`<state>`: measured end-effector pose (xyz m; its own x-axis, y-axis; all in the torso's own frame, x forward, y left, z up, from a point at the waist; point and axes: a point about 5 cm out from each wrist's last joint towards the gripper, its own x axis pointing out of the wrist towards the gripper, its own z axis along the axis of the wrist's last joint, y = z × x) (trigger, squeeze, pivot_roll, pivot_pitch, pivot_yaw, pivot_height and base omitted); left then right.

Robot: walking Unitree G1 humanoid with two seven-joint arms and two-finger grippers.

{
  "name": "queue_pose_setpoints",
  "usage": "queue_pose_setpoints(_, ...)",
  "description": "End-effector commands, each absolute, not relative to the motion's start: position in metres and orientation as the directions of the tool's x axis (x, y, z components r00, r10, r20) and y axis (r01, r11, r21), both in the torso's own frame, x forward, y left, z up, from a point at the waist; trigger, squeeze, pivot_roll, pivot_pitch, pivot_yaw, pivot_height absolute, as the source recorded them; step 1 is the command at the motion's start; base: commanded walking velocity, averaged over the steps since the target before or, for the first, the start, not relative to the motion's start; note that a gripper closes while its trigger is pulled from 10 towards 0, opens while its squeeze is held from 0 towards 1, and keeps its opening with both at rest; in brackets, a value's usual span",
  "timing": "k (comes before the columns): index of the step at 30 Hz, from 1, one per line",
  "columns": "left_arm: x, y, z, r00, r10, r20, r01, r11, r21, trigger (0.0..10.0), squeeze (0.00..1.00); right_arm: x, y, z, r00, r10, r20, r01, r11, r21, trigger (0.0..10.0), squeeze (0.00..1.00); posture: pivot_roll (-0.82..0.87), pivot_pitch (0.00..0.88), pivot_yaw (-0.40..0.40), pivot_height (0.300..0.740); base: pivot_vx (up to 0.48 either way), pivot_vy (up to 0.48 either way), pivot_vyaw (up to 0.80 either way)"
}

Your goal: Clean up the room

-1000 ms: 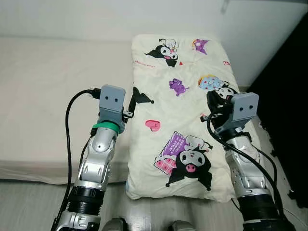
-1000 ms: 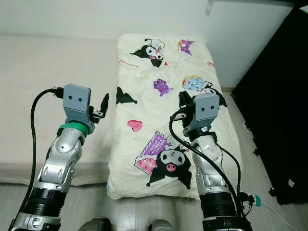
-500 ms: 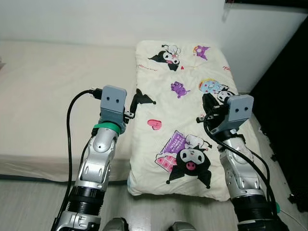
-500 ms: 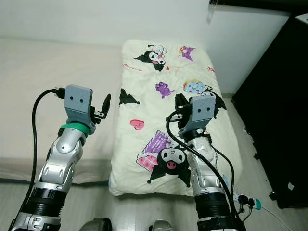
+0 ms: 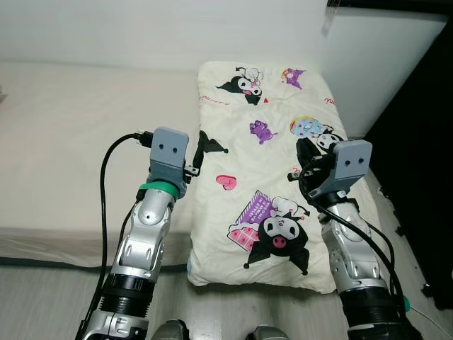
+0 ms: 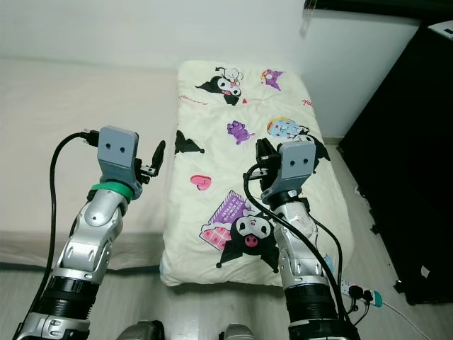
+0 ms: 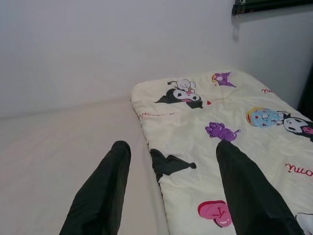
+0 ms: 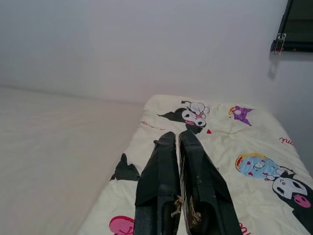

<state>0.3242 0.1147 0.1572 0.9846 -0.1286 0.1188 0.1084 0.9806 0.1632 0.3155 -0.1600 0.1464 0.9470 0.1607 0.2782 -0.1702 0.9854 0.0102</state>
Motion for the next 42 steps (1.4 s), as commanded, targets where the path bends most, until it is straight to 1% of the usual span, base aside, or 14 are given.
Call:
queue_pose_setpoints(1,0.3245,0.1123,0.1547,0.984,-0.143,0.11,0.124,0.979,0.163,10.0,0.0,0.3153,-0.1606,0.1423,0.952,0.153,0.264,-0.164,0.986,0.022,10.0,0.0,-0.01,0.0,0.022,0.74,0.0,0.0,0.0)
queue_pose_setpoints(42,0.3252,0.1084,0.1513,0.981,-0.172,0.091,0.154,0.972,0.175,10.0,0.0,0.3151,-0.1589,0.1396,0.953,0.167,0.252,-0.177,0.984,0.018,10.0,0.0,-0.02,0.0,0.031,0.74,0.0,0.0,0.0)
